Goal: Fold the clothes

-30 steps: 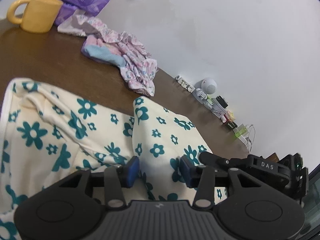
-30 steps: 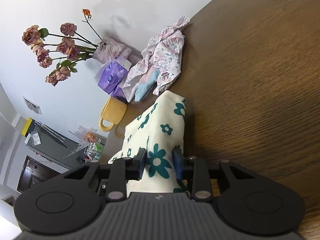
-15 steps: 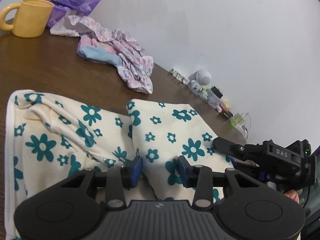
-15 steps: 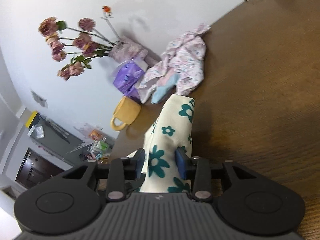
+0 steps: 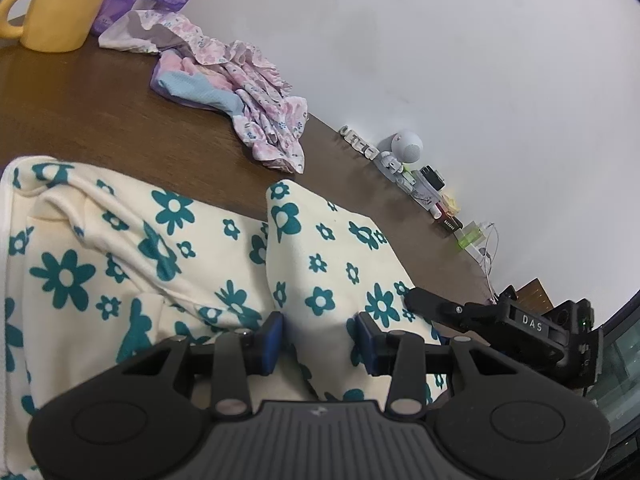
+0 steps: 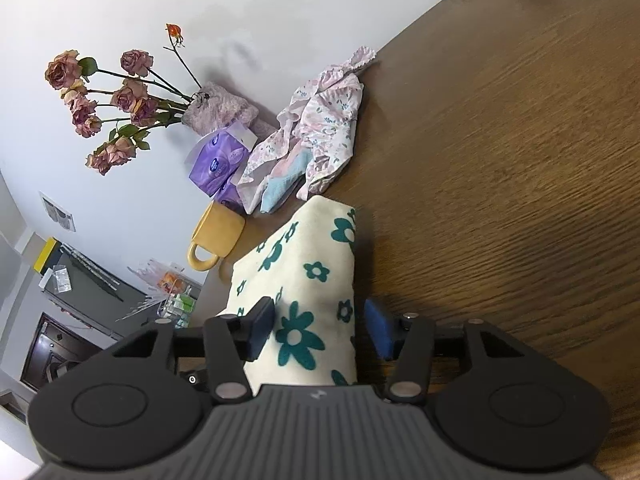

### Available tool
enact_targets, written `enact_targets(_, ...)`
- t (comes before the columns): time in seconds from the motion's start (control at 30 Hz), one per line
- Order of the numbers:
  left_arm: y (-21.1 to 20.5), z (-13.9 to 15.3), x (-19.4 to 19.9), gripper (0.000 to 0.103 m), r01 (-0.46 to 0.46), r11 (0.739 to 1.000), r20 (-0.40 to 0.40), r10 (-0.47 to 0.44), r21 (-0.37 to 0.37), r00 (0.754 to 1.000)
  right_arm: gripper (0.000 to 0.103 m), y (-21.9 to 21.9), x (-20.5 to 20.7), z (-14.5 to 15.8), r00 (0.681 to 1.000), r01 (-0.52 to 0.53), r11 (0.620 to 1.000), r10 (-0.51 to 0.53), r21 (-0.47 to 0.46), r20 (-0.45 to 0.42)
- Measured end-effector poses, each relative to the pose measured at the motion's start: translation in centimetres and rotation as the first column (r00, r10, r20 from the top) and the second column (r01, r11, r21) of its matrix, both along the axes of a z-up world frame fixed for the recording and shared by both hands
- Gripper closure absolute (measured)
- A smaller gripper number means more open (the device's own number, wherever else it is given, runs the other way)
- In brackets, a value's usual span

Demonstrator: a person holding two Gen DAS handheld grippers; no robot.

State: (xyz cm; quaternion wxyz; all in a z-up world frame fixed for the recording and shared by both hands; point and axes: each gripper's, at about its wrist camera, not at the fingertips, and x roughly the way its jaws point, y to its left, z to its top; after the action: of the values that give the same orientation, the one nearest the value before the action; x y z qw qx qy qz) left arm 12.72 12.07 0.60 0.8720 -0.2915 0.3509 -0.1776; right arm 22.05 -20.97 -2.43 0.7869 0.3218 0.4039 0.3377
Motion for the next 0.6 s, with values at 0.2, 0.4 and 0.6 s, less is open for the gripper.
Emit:
enact_targets(0.2, 0.0, 0.0, 0.1, 0.063, -0.003, 1.000, 0.003, 0.003, -0.004, 1.000, 0.051, 0.8, 0.3, -0.1, 0.999, -0.041, 0.999, 0.041, -0.001, 0.016)
enact_targets(0.4, 0.0, -0.1, 0.1, 0.063, -0.001, 1.000, 0.006, 0.001, -0.013, 1.000, 0.061, 1.7, 0.2, 0.1, 0.999, -0.053, 0.999, 0.053, 0.002, -0.005)
enact_targets(0.6, 0.2, -0.2, 0.1, 0.063, -0.002, 1.000, 0.005, 0.002, -0.031, 1.000, 0.076, 1.8, -0.2, 1.0, 0.999, -0.035, 0.999, 0.035, -0.009, -0.006)
